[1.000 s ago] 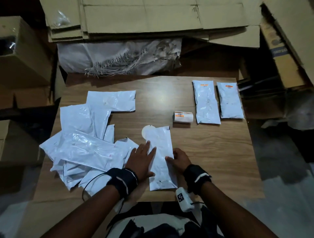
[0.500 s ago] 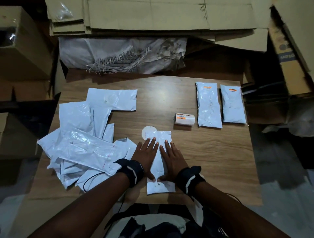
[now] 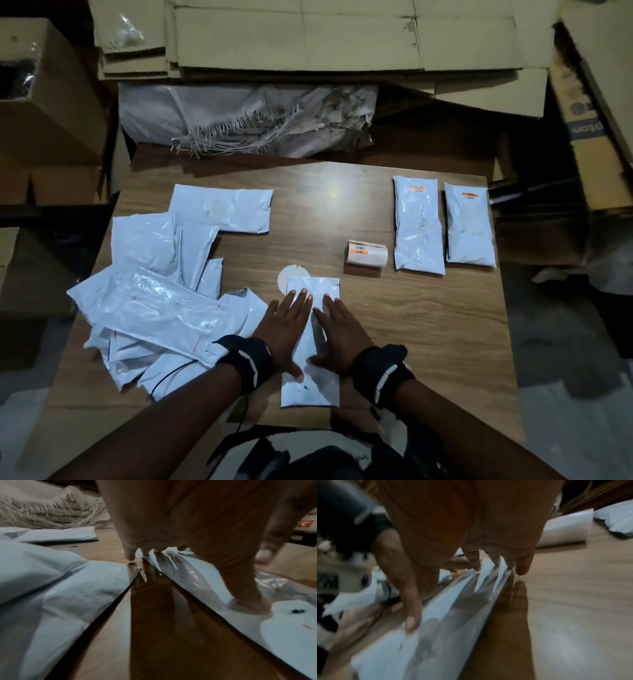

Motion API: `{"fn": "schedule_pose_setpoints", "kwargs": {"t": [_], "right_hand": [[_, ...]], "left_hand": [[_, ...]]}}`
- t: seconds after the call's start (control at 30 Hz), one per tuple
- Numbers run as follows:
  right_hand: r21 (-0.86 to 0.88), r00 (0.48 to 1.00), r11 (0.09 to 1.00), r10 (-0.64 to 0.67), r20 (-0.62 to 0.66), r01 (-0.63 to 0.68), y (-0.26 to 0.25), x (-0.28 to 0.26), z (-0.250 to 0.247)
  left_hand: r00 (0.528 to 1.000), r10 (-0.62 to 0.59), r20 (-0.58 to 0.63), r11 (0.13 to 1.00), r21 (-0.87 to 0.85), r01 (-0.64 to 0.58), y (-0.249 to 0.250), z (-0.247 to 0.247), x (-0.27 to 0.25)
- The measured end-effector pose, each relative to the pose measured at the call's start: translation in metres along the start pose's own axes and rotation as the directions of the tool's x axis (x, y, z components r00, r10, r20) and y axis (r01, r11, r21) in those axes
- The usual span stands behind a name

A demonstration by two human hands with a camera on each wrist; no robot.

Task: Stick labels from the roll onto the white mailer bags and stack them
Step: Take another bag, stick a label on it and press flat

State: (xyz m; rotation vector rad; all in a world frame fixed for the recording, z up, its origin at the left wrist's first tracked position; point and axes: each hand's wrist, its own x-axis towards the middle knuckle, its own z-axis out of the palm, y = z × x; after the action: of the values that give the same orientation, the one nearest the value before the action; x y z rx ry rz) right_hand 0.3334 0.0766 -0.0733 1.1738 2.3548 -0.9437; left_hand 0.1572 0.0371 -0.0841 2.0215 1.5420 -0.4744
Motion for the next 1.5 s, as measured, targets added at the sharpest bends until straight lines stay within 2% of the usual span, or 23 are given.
{"fn": "schedule_pose_setpoints", "kwargs": {"t": [0.07,0.17,0.23,0.33,0.37,0.47,0.6,0.7,0.97,1.1,1.23,1.33,1.37,1.47,1.5], "right_hand": [[0.075,0.977,0.994,-0.058,-0.206,0.074,0.010,-0.003,-0.026],[0.081,0.876,0.989,-0.072,-0.477,0.125,0.038,0.004,-0.063],[0.010,0.854,0.997,-0.060,-0.516,0.076,0.055,0.015,-0.087],[-0.115,0.898,0.993,-0.048,-0.438,-0.003,0.074,0.034,-0.119],[-0.162,0.917,0.987,-0.056,-0.395,-0.009,0.079,0.040,-0.127],[-0.270,0.951,0.963,-0.094,-0.294,0.012,0.085,0.052,-0.141],[-0.340,0.979,0.940,-0.106,-0.175,0.041,0.087,0.060,-0.151],[-0.378,0.987,0.924,-0.109,-0.114,0.058,0.088,0.062,-0.154],[-0.574,0.985,0.804,-0.166,0.035,0.156,0.083,0.066,-0.159],[-0.614,0.981,0.767,-0.178,0.077,0.187,0.076,0.064,-0.159],[-0.614,0.976,0.761,-0.202,0.083,0.209,0.073,0.062,-0.156],[-0.580,0.973,0.790,-0.229,0.021,0.198,0.071,0.061,-0.157],[-0.573,0.969,0.798,-0.246,-0.029,0.186,0.073,0.063,-0.156],[-0.400,0.967,0.913,-0.167,-0.192,0.078,0.081,0.066,-0.160],[-0.329,0.950,0.944,-0.135,-0.281,0.037,0.087,0.066,-0.161]], "left_hand": [[0.995,0.046,-0.093,0.996,-0.075,-0.053,-0.007,0.000,-0.003],[0.967,0.023,-0.256,0.982,-0.178,-0.070,-0.012,-0.009,0.003],[0.920,-0.012,-0.391,0.975,-0.210,-0.076,-0.011,-0.023,0.019],[0.851,-0.030,-0.524,0.976,-0.201,-0.089,0.001,-0.057,0.057],[0.851,-0.051,-0.523,0.974,-0.213,-0.073,0.007,-0.071,0.070],[0.888,-0.133,-0.439,0.959,-0.283,0.004,0.018,-0.099,0.104],[0.934,-0.107,-0.341,0.982,-0.186,0.045,0.021,-0.111,0.136],[0.945,-0.083,-0.315,0.996,-0.051,0.070,0.019,-0.112,0.142],[0.959,-0.073,-0.275,0.996,0.036,0.086,0.013,-0.120,0.155],[0.973,-0.075,-0.220,0.996,0.039,0.085,0.011,-0.126,0.157],[0.978,-0.074,-0.197,0.996,0.030,0.081,0.012,-0.131,0.154],[0.976,-0.087,-0.199,0.995,0.027,0.094,0.016,-0.133,0.151],[0.975,-0.095,-0.198,0.995,0.019,0.101,0.016,-0.133,0.150],[0.976,-0.100,-0.195,0.995,-0.008,0.100,0.017,-0.133,0.149],[0.975,-0.097,-0.198,0.995,-0.012,0.097,0.017,-0.133,0.148]]}}
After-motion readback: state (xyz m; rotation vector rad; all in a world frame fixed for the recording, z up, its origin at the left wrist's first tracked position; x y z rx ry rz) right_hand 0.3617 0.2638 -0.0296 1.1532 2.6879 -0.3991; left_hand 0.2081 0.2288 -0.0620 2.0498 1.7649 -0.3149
